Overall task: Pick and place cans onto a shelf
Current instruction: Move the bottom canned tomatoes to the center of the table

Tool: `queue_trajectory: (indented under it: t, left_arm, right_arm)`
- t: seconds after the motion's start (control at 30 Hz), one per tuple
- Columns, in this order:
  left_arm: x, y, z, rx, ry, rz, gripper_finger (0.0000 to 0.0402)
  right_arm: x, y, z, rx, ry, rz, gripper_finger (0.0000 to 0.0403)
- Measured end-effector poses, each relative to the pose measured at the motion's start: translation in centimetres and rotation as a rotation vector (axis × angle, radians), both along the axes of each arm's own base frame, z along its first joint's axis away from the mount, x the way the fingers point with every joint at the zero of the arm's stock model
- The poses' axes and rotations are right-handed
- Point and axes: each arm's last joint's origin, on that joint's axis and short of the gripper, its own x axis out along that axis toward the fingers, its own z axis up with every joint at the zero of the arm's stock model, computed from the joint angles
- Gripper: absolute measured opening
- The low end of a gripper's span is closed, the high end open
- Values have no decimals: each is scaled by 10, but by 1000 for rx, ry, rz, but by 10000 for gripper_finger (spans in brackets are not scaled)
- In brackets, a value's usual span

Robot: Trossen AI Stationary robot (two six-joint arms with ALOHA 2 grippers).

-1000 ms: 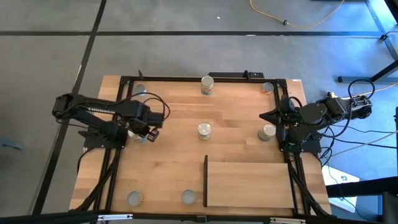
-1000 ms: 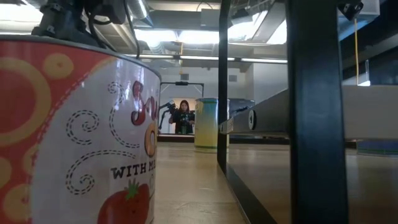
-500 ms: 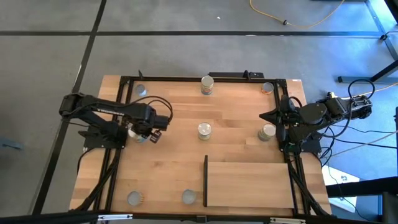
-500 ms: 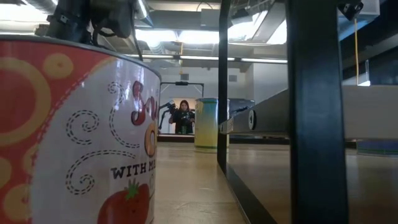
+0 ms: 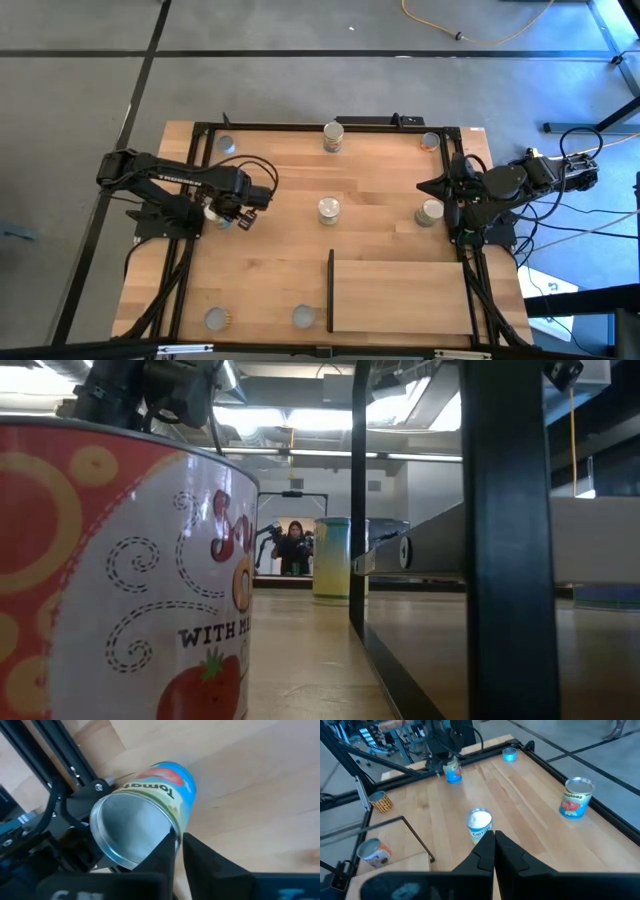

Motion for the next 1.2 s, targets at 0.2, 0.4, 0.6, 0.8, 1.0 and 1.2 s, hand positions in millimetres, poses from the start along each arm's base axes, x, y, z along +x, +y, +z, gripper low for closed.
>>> queue_trajectory:
  t: [0.2,0.4,0.6,0.8,1.0,1.2]
  left_arm:
    - [0,0,0,-19,0,-46,3]
    - [-1,-1,5,-51,-27,-88,1]
    - [7,-1,24,-69,-106,-200,1]
    - [14,1,60,-57,-184,-342,0]
    - [17,9,111,26,-282,-456,0]
    - [18,13,163,192,-422,-614,0]
  right_arm:
    - [1,0,2,7,-23,1,6]
    - [1,0,2,5,-21,2,6]
    - [1,0,2,4,-21,3,6]
    - [1,0,2,3,-21,3,6]
    - [1,0,2,4,-21,3,6]
    - [1,0,2,5,-20,2,6]
